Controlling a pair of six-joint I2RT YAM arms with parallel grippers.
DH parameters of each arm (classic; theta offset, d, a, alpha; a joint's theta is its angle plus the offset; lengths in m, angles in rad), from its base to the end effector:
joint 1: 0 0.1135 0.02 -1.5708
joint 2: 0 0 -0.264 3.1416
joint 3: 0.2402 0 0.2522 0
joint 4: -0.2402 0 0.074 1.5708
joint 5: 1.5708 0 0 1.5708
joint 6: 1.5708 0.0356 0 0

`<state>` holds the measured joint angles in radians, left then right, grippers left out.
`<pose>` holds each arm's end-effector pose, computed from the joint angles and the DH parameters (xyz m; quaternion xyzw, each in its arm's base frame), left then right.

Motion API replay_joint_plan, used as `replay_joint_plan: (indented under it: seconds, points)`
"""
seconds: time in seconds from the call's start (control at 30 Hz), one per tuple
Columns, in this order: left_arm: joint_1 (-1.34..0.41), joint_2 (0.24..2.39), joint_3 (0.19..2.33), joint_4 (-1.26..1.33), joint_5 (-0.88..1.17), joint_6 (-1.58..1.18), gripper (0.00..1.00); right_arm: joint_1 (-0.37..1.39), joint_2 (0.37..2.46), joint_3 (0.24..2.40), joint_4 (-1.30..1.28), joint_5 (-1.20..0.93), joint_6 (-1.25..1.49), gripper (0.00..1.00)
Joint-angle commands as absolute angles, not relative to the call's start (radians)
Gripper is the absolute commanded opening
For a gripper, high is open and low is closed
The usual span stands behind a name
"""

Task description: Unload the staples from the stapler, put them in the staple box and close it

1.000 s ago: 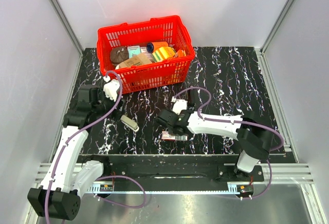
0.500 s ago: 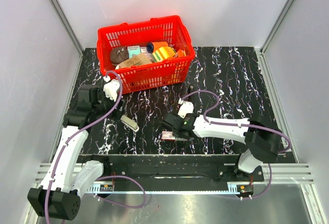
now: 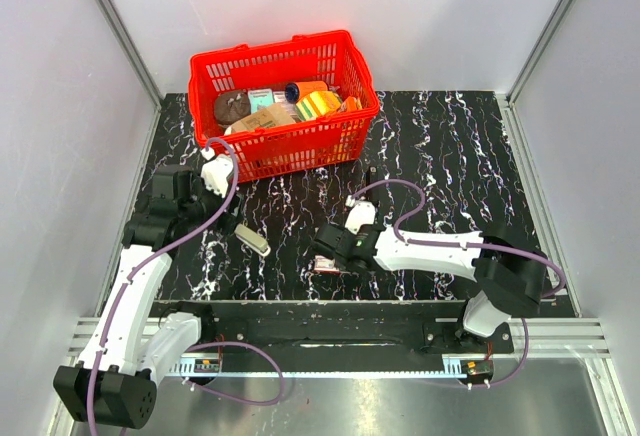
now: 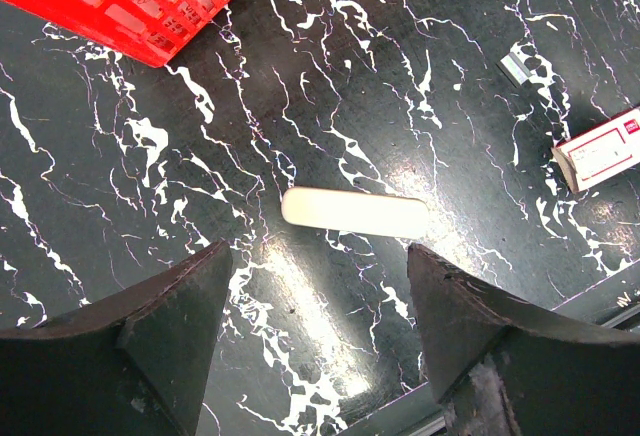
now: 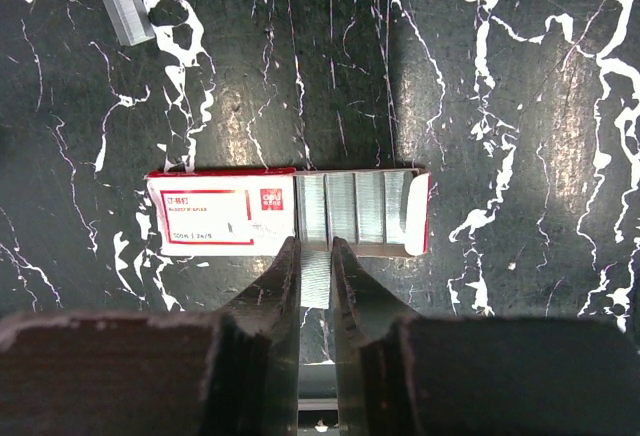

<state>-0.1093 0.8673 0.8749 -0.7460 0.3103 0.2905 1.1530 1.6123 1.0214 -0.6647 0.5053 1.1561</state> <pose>0.1713 -0.0297 0.3041 0.2407 0.8732 -0.1046 0.4106 0.1376 0.2676 0.1907 0.0407 0.9562 0.0392 0.2872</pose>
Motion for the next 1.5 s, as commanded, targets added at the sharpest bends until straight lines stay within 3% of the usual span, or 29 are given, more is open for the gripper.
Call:
replay_joint_plan:
  seconds: [0.0,1.47]
  points:
    - [-0.103,0.862,0.88,-0.698,0.325,0.291,0.76,1.169,1.624,1.017,-0.663,0.523,1.186,0.03]
    - [-0.104,0.85,0.858,-0.69,0.337,0.282,0.76,1.187,1.675,1.035,-0.666,0.515,1.163,0.11]
